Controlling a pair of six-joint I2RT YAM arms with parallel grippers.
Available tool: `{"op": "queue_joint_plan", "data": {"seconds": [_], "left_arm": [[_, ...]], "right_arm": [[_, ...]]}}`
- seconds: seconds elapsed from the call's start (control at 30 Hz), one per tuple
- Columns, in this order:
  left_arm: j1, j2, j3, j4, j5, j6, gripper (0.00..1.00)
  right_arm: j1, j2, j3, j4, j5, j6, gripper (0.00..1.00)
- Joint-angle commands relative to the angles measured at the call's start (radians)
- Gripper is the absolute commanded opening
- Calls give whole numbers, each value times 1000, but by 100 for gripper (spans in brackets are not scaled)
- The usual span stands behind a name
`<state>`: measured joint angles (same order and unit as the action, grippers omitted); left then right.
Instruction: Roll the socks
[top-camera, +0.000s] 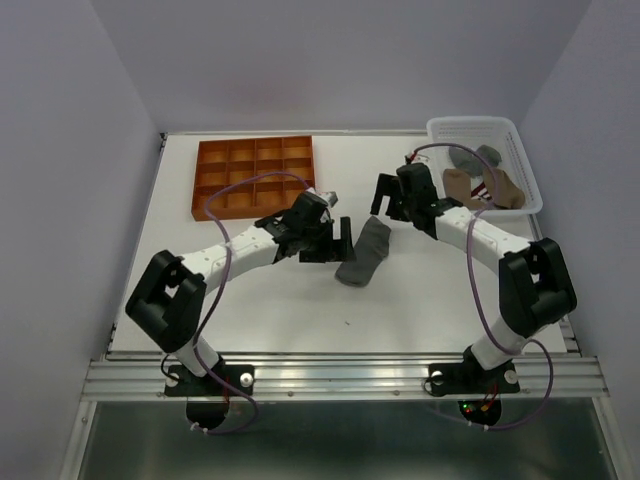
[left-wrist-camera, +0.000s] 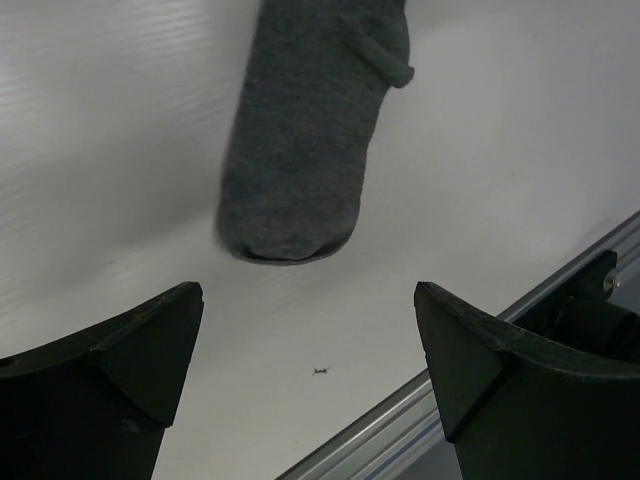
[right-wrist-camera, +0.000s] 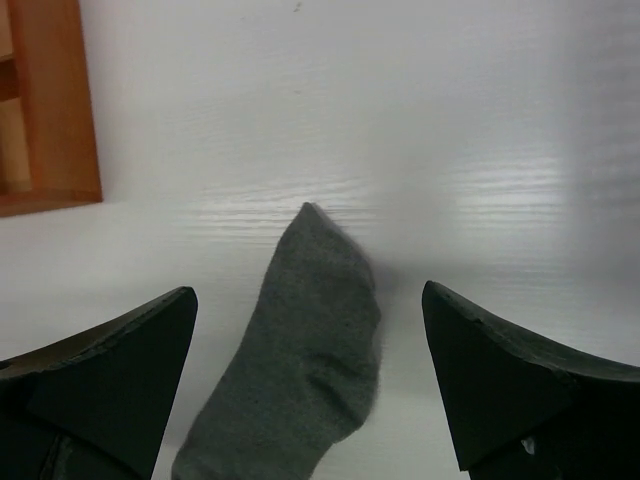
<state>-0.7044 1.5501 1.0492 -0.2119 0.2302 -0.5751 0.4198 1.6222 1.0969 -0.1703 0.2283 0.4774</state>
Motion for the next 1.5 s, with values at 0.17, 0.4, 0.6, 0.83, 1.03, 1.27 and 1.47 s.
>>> {"op": "queue_joint_plan", "data": {"seconds": [0.17,0.4,0.6,0.83,1.03,1.27,1.47], "left_arm": [[-119,200,135,126,178,103,99],[-127,289,129,140,198,106,99],[-116,303,109,49,42,126,99],[11,306,66,5,-29,116,99],[49,272,89,17,-86,193,99],[85,264,100,39,-62,198,99],[112,318,219,40,-71,277,99]], "right_arm": [[4,227,167,-9,-331,24,100],[-9,297,193,-9,-365,32,100],[-56,288,143,-9,-325,33,100],[-56,183,11,-8,-308,59,100],[-56,62,-159,18,-294,180,100],[-56,-128,-442,235,-351,319,100],[-23,-209,-528,275,-399,297,100]]}}
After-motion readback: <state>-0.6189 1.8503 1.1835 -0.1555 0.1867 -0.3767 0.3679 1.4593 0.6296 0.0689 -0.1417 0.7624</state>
